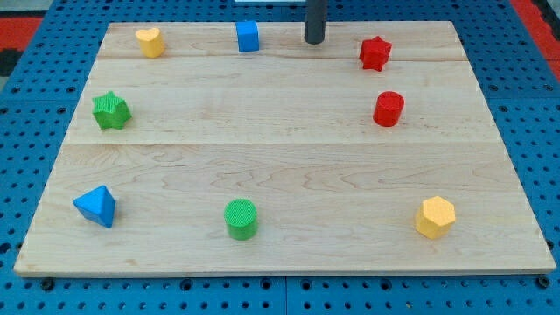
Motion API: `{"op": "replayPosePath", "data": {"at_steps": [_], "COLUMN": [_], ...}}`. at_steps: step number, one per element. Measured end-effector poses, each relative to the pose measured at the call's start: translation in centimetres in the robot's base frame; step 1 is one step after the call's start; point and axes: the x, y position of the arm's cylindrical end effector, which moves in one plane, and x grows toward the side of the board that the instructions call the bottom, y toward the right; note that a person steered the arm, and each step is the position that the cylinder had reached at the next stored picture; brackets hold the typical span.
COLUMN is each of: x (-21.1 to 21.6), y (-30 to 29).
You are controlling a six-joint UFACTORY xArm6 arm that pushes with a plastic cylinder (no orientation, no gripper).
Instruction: Move yellow heart into blue cube
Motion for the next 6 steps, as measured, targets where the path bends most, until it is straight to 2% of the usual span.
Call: {"op": "replayPosePath", "data": {"at_steps": [1,2,3,4,5,6], "x": [-1.7,-2.5,-2.7,-2.7,-2.7,-0.7], "y": [-8.2,-14.0,-15.2,-18.8,-26.1,-29.2]}}
